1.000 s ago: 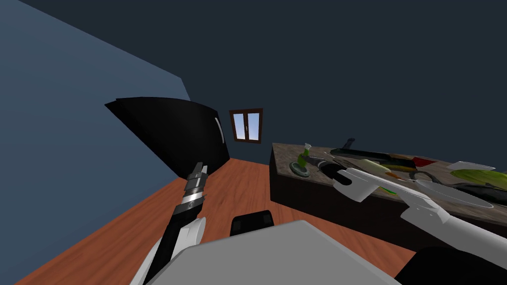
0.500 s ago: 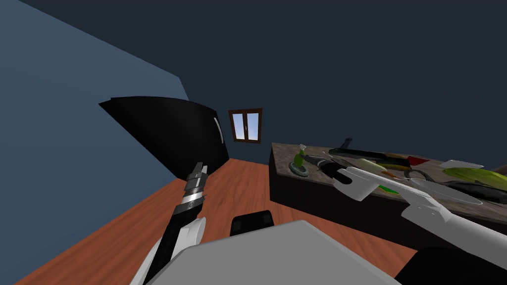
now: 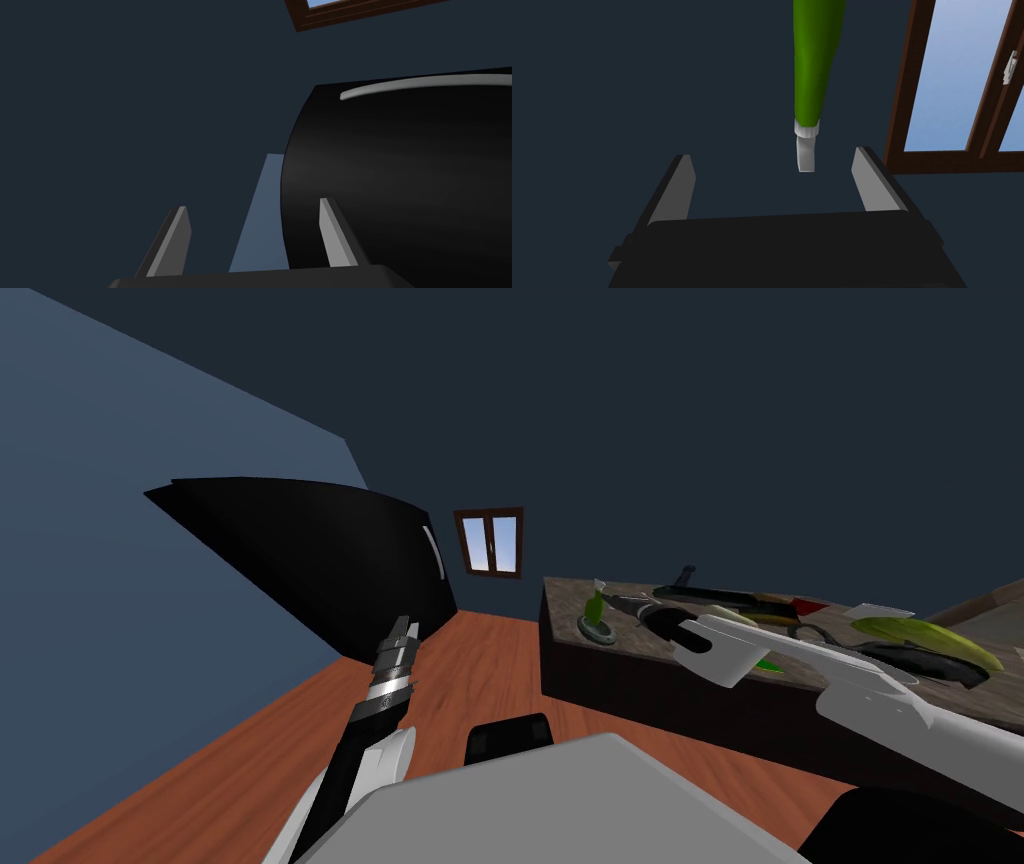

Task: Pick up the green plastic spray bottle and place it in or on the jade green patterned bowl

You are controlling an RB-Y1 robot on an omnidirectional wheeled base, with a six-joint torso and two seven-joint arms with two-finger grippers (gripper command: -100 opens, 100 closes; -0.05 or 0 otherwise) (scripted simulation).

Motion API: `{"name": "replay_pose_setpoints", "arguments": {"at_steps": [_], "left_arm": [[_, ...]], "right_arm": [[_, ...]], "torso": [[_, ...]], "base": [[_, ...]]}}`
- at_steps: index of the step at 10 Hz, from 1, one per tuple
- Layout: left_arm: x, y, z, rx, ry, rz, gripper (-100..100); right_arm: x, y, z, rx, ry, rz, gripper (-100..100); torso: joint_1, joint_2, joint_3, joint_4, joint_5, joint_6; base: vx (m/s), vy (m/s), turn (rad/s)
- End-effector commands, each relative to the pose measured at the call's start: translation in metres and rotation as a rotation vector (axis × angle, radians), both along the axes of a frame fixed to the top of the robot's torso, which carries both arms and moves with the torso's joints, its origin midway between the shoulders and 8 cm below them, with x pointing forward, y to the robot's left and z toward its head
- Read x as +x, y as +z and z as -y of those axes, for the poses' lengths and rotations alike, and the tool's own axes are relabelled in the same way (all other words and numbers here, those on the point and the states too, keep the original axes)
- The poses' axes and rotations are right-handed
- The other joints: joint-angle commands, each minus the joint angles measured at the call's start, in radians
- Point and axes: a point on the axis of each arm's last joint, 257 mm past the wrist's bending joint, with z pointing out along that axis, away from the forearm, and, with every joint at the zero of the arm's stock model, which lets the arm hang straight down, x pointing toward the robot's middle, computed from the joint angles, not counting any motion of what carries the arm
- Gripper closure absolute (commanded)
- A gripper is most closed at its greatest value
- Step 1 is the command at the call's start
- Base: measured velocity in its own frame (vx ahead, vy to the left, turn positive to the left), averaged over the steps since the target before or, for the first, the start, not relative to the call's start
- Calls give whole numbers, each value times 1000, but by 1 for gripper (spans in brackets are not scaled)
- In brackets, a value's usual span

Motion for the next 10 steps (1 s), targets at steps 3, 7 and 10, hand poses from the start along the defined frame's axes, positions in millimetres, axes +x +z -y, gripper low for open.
{"name": "replay_pose_setpoints", "arguments": {"at_steps": [3,7,10], "left_arm": [[0,0,0,0,0,0,0],[0,0,0,0,0,0,0],[0,0,0,0,0,0,0]], "right_arm": [[4,14,-25,1,29,-8,-100],[3,13,-22,1,25,-6,0],[3,13,-22,1,25,-6,0]], "torso": [[0,0,0,0,0,0],[2,2,1,0,0,0],[2,2,1,0,0,0]], "base": [[29,-34,-76],[3,-4,-2],[0,0,0]]}}
